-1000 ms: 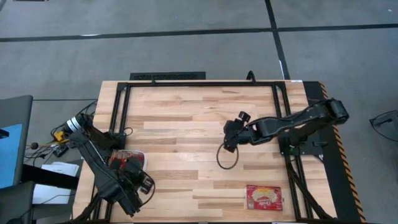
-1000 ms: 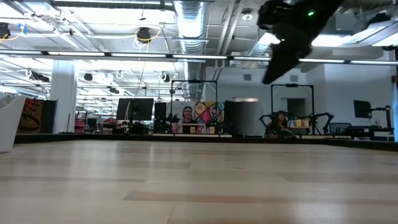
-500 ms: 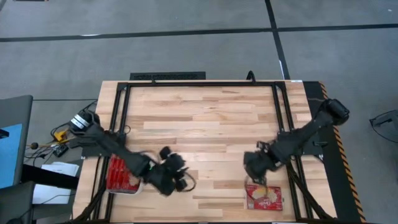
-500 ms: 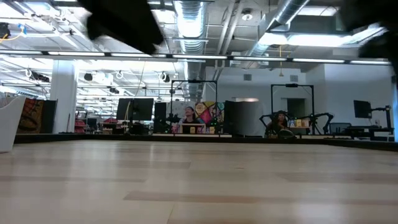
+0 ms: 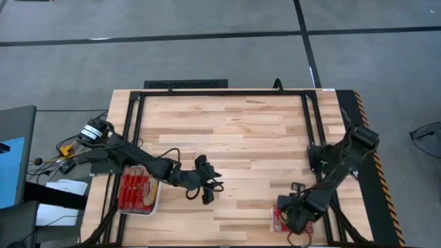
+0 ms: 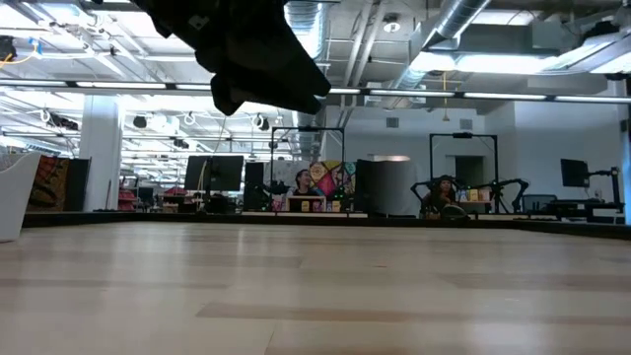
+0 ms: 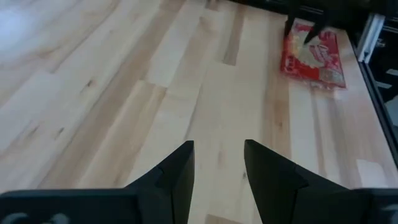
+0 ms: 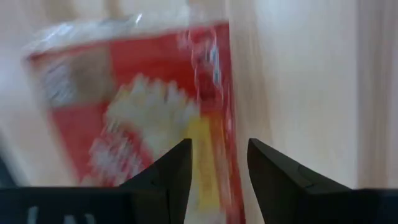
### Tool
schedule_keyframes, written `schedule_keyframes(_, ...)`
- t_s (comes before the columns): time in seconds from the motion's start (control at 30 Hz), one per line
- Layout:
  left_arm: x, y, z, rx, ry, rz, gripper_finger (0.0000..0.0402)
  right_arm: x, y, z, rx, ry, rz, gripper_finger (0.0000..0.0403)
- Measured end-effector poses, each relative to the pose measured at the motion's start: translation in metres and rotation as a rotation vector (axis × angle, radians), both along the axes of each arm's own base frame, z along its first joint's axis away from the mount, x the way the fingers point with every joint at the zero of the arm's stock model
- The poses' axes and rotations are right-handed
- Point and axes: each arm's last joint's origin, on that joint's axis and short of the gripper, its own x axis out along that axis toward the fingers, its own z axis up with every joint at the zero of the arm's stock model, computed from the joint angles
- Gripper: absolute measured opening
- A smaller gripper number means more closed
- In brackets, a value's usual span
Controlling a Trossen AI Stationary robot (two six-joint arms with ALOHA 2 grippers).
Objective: Sort popcorn bags into baskets
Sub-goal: Put the red popcorn bag into the white bin
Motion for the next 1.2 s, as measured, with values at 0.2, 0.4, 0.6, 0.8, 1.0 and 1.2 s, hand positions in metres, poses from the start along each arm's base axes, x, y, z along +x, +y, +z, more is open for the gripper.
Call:
schedule_keyframes(0.2, 0.000, 0.002, 0.000, 0.032, -0.005, 0.027, 0.0128, 0.014, 0.005, -0.025, 0.004, 0.044, 0.022, 0.0166)
schedule_keyframes(0.4, 0.000, 0.003, 0.000, 0.047, -0.007, 0.055, 0.0128, 0.027, 0.004, -0.033, 0.045, 0.041, 0.107, 0.0102)
schedule_keyframes(0.6, 0.000, 0.003, 0.000, 0.055, -0.008, 0.072, 0.0128, 0.045, -0.014, -0.021, 0.005, -0.092, 0.081, 0.0013)
schedule_keyframes(0.8, -0.008, -0.006, -0.004, 0.023, 0.032, 0.084, 0.0128, 0.067, -0.063, 0.018, -0.308, -0.541, -0.415, 0.0019)
schedule_keyframes(1.0, -0.024, -0.016, -0.011, 0.002, 0.088, 0.214, 0.0128, 0.081, -0.110, 0.037, -0.358, -0.810, -0.975, 0.0011)
schedule_keyframes(1.2, -0.039, -0.026, -0.017, -0.015, 0.105, 0.311, 0.0128, 0.115, -0.125, 0.013, -0.218, -0.718, -1.049, 0.0040)
